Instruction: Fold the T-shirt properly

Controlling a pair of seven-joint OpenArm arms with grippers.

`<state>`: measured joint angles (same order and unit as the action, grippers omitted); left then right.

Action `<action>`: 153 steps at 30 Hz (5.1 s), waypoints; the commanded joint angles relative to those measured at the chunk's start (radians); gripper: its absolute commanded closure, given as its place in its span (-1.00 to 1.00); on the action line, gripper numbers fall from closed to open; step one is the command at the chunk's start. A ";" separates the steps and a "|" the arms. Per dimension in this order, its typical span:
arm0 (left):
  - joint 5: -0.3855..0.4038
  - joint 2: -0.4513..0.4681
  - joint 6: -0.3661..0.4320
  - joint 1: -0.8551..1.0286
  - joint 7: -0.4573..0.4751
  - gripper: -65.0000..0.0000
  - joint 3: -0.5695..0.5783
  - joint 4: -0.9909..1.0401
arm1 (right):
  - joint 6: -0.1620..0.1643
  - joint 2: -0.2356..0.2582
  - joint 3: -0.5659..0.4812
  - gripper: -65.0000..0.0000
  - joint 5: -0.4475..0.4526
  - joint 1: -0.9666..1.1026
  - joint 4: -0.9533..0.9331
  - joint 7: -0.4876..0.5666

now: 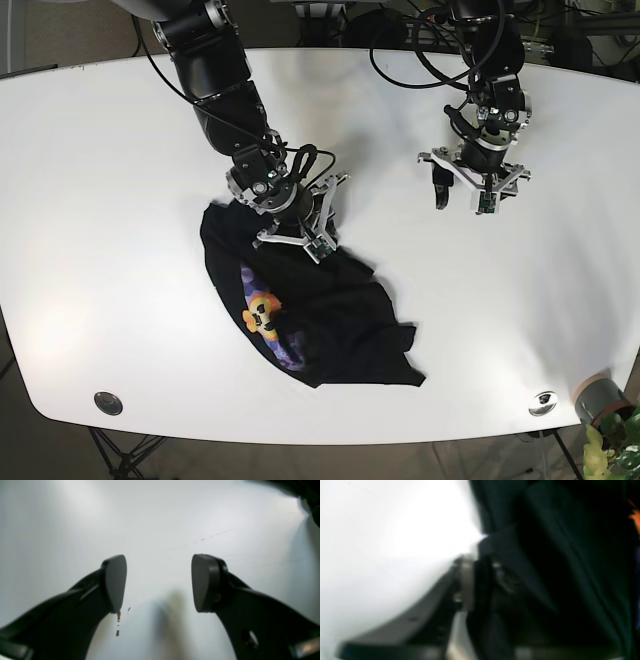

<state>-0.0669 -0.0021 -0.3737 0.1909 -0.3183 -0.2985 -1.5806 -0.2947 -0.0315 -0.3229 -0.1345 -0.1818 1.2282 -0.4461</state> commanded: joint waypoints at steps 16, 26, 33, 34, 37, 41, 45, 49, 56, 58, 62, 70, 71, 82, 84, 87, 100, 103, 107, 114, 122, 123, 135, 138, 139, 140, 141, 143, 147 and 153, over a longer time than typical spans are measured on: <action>0.012 -0.003 0.003 -0.044 0.023 -0.15 0.005 -0.028 | -0.007 0.029 0.001 0.94 -0.014 -0.046 0.416 -0.188; 0.012 -0.008 0.003 -0.035 0.023 -0.15 0.094 -0.056 | -0.007 0.112 0.003 0.94 -0.009 -0.193 0.505 -0.207; 0.012 -0.009 0.003 -0.015 0.023 -0.15 0.163 -0.077 | -0.010 0.180 0.006 0.94 -0.009 -0.350 0.559 -0.262; 0.012 -0.009 0.003 -0.015 0.023 -0.15 0.167 -0.080 | -0.018 0.187 0.017 0.94 -0.007 -0.370 0.568 -0.277; 0.012 -0.009 0.005 -0.011 0.023 -0.15 0.187 -0.080 | -0.082 0.193 0.064 0.94 -0.009 -0.440 0.580 -0.305; 0.012 -0.011 0.005 -0.005 0.023 -0.15 0.193 -0.082 | -0.150 0.193 0.126 0.94 -0.017 -0.514 0.580 -0.345; 0.012 -0.011 0.005 -0.006 0.023 -0.15 0.193 -0.080 | -0.202 0.190 0.144 0.79 -0.011 -0.525 0.591 -0.389; 0.012 -0.011 0.005 -0.006 0.025 -0.15 0.193 -0.079 | -0.208 0.169 0.138 0.24 -0.007 -0.437 0.660 -0.418; 0.012 -0.009 0.005 -0.009 0.025 -0.15 0.192 -0.074 | -0.212 0.054 0.144 -0.60 -0.006 -0.284 0.666 -0.418; 0.012 -0.009 0.005 -0.009 0.025 -0.15 0.190 -0.073 | -0.212 0.028 0.146 -0.61 0.009 -0.242 0.663 -0.417; 0.011 -0.009 0.005 -0.009 0.025 -0.15 0.190 -0.065 | -0.212 0.000 0.193 -0.61 0.120 -0.183 0.606 -0.417; 0.012 -0.005 0.005 -0.009 0.026 -0.15 0.187 -0.025 | -0.212 -0.005 0.204 -0.61 0.324 -0.134 0.353 -0.360; 0.012 -0.003 0.005 -0.009 0.026 -0.15 0.186 -0.025 | -0.212 -0.005 0.184 -0.61 0.319 -0.130 0.319 -0.337; 0.012 -0.002 0.005 -0.001 0.026 -0.15 0.184 -0.013 | -0.202 0.009 0.063 -0.61 0.146 -0.132 -0.003 -0.064; 0.012 -0.002 0.005 -0.001 0.026 -0.15 0.184 -0.013 | -0.200 0.014 0.064 -0.61 0.146 -0.144 -0.041 -0.026; 0.012 -0.002 0.005 -0.001 0.026 -0.15 0.184 -0.013 | -0.183 0.015 0.064 -0.61 0.146 -0.163 -0.094 -0.001; 0.012 -0.002 0.005 -0.001 0.026 -0.15 0.184 -0.011 | -0.074 0.018 0.060 -0.54 0.143 -0.216 -0.299 0.200; 0.012 0.011 0.005 -0.001 0.026 -0.15 0.184 -0.013 | -0.056 0.038 0.058 -0.30 0.143 -0.215 -0.308 0.235; 0.012 0.012 0.005 0.000 0.026 -0.15 0.184 -0.011 | -0.047 0.046 0.058 0.16 0.143 -0.215 -0.308 0.240; 0.012 0.012 0.005 -0.001 0.026 -0.15 0.183 -0.011 | -0.045 0.072 0.061 0.94 0.143 -0.207 -0.244 0.215; 0.012 0.012 0.005 -0.006 0.026 -0.15 0.183 -0.011 | -0.045 0.109 0.063 0.93 0.143 -0.153 0.206 -0.076; 0.012 0.012 0.005 -0.006 0.026 -0.15 0.183 -0.011 | -0.047 0.110 0.063 0.93 0.144 -0.153 0.262 -0.119; 0.012 0.006 0.005 -0.006 0.026 -0.15 0.190 -0.020 | -0.111 0.172 0.064 0.93 0.152 -0.433 0.483 -0.345; 0.012 0.006 0.005 -0.003 0.026 -0.15 0.190 -0.030 | -0.120 0.181 0.064 0.93 0.154 -0.514 0.480 -0.371; 0.012 0.009 0.005 -0.005 0.026 -0.15 0.190 -0.042 | -0.122 0.183 0.064 0.93 0.155 -0.542 0.482 -0.382; 0.012 0.009 0.005 -0.003 0.026 -0.15 0.190 -0.048 | -0.122 0.187 0.064 0.93 0.155 -0.562 0.482 -0.392; 0.012 0.009 0.005 -0.001 0.026 -0.15 0.190 -0.056 | -0.122 0.192 0.064 0.93 0.155 -0.586 0.480 -0.403; 0.012 0.007 0.005 -0.001 0.025 -0.15 0.190 -0.065 | -0.122 0.193 0.063 0.93 0.157 -0.635 0.477 -0.422; 0.012 0.011 0.005 -0.001 0.025 -0.15 0.190 -0.073 | -0.122 0.190 0.061 0.93 0.157 -0.686 0.468 -0.425; 0.012 0.011 0.005 -0.008 0.025 -0.15 0.190 -0.073 | -0.123 0.163 0.052 0.93 0.157 -0.684 0.402 -0.425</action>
<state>-0.0669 0.0059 -0.3698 0.1959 -0.3183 -0.1081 -1.6279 -0.4213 0.1520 -0.2703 0.0227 -0.8337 1.6440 -0.8913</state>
